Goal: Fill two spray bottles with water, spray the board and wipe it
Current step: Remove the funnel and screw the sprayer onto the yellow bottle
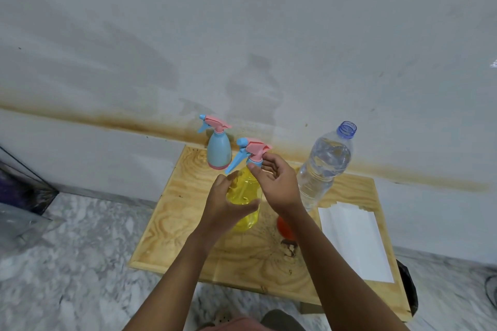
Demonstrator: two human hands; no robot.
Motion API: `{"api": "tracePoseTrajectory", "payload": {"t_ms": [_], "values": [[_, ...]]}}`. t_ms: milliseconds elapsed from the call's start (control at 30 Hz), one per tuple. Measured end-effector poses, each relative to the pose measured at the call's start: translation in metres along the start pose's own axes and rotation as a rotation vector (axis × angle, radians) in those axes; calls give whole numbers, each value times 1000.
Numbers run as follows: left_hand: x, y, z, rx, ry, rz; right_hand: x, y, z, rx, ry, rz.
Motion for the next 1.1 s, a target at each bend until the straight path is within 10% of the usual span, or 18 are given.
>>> {"api": "tracePoseTrajectory", "payload": {"t_ms": [1100], "values": [[5,2,-18,86,31,-43,-2,8,17,-23,-45,107]]}}
Point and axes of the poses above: each hand's wrist, its own y-axis away from the middle knuckle, its own x-axis out of the palm, z = x × y, the point moved 3 cm from there along -y, towards the middle knuckle, and after that the axes turned 2 degrees about -z, right-handed, at the moved point
